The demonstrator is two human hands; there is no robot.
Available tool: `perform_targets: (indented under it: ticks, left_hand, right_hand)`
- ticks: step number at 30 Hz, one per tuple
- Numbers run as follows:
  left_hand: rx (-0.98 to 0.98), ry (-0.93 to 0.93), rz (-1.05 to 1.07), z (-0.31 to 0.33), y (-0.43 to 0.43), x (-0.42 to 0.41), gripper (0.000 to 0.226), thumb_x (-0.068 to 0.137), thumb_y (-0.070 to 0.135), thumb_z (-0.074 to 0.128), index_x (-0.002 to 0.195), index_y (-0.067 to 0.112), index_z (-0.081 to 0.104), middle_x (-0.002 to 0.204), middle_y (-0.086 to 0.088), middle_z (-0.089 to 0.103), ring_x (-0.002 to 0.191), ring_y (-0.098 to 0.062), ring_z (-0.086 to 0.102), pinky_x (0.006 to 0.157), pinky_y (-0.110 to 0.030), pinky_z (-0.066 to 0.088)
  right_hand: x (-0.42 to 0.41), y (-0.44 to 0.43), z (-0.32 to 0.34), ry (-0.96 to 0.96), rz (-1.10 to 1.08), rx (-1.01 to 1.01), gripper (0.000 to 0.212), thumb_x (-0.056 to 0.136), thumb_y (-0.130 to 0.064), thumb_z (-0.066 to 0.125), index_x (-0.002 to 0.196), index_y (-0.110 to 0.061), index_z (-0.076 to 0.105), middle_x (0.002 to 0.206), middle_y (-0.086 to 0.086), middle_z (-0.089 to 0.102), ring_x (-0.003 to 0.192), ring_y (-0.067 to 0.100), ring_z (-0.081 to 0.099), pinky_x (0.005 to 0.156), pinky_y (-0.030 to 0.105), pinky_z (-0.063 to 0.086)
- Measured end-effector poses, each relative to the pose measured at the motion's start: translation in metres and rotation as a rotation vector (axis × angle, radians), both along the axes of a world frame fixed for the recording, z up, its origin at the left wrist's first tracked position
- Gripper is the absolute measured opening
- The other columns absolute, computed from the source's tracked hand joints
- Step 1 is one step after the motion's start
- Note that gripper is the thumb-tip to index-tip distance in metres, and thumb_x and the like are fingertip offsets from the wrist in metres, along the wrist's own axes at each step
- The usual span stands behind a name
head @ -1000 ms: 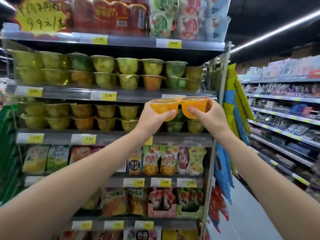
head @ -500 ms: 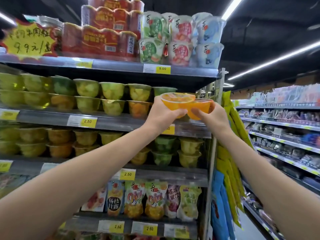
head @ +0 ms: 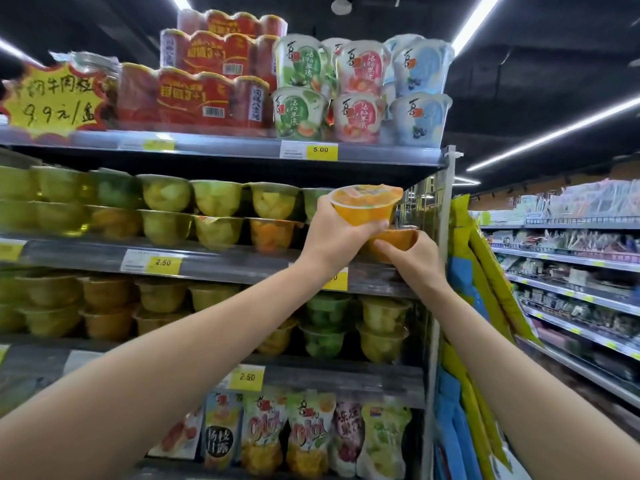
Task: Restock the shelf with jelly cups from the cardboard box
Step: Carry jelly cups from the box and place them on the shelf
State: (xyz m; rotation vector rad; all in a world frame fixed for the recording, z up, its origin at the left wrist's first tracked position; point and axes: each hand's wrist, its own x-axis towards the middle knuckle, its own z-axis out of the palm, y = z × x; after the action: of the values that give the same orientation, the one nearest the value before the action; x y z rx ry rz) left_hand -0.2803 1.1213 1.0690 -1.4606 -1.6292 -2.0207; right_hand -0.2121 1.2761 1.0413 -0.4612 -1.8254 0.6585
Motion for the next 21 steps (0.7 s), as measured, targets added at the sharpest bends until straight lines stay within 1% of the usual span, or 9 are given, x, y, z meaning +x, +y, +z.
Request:
perform_targets:
  ticks: [2,3,5,6,11,15,17,19,21]
  left_hand:
    - [0.0,-0.018,0.009,0.0,0.004,-0.001,0.061,0.073,0.023,0.082,0.117,0.019,0.042,0.104,0.013,0.053,0.09,0.006,0.052,0.065,0.002,0.042]
    - [0.001,-0.029,0.014,0.002,0.007,-0.002,0.061,0.072,0.026,0.083,0.118,0.016,0.044,0.106,0.012,0.056,0.095,0.004,0.055,0.067,-0.001,0.043]
    - [0.004,-0.048,0.025,0.006,0.014,-0.003,0.069,0.07,0.031,0.084,0.126,0.012,0.048,0.114,0.005,0.061,0.105,-0.008,0.059,0.074,-0.011,0.046]
    - [0.004,-0.058,0.027,0.009,0.016,-0.001,0.072,0.07,0.032,0.083,0.129,0.013,0.047,0.116,0.003,0.06,0.107,-0.011,0.059,0.076,-0.013,0.046]
    - [-0.011,-0.048,0.01,0.024,0.026,0.008,0.073,0.074,0.029,0.081,0.132,0.012,0.04,0.111,0.005,0.054,0.102,-0.009,0.053,0.085,-0.022,0.046]
    - [-0.035,-0.015,0.018,0.032,0.04,0.007,0.075,0.073,0.031,0.082,0.132,0.01,0.041,0.113,0.002,0.055,0.104,-0.012,0.055,0.088,-0.026,0.05]
    - [-0.073,0.001,0.028,0.035,0.05,0.004,0.073,0.072,0.034,0.082,0.13,0.009,0.045,0.114,0.0,0.059,0.104,-0.013,0.058,0.088,-0.027,0.052]
    - [-0.14,0.007,0.044,0.037,0.06,0.001,0.071,0.071,0.038,0.082,0.126,0.008,0.049,0.111,-0.003,0.062,0.103,-0.018,0.061,0.086,-0.031,0.053]
    - [-0.216,-0.008,0.071,0.037,0.069,0.001,0.07,0.072,0.04,0.08,0.124,0.006,0.048,0.108,-0.006,0.062,0.101,-0.022,0.061,0.086,-0.036,0.053]
  right_hand:
    - [0.0,0.003,-0.001,-0.014,0.025,0.02,0.065,0.076,-0.051,0.073,0.123,-0.012,0.053,0.11,0.001,0.06,0.098,0.018,0.059,0.078,0.031,0.052]
    - [0.0,0.004,-0.001,-0.024,0.03,0.027,0.066,0.076,-0.053,0.073,0.123,-0.012,0.053,0.111,0.002,0.061,0.099,0.019,0.06,0.081,0.033,0.054]
    - [0.0,0.007,-0.001,-0.034,0.033,0.028,0.065,0.075,-0.053,0.072,0.122,-0.012,0.055,0.109,0.002,0.063,0.098,0.019,0.061,0.082,0.036,0.055]
    - [0.0,0.008,-0.001,-0.034,0.034,0.032,0.064,0.075,-0.054,0.072,0.121,-0.012,0.056,0.107,0.002,0.064,0.097,0.019,0.062,0.082,0.036,0.056]
    - [0.001,0.007,-0.001,-0.037,0.044,0.043,0.058,0.078,-0.052,0.071,0.118,-0.013,0.056,0.105,0.001,0.064,0.095,0.018,0.062,0.081,0.035,0.055]
    - [0.002,0.005,-0.001,-0.039,0.033,0.064,0.053,0.082,-0.047,0.069,0.119,-0.012,0.055,0.104,-0.001,0.061,0.093,0.015,0.058,0.074,0.027,0.048]
    - [0.002,0.005,-0.001,-0.04,0.028,0.07,0.051,0.083,-0.046,0.069,0.119,-0.012,0.055,0.103,0.0,0.061,0.092,0.014,0.058,0.071,0.023,0.046]
    - [0.002,0.005,-0.001,-0.043,0.027,0.067,0.051,0.083,-0.047,0.069,0.117,-0.012,0.056,0.103,0.0,0.062,0.092,0.014,0.059,0.072,0.023,0.048]
    - [0.001,0.005,-0.001,-0.046,0.03,0.065,0.05,0.082,-0.049,0.068,0.114,-0.013,0.056,0.102,0.0,0.064,0.093,0.015,0.061,0.076,0.027,0.052]
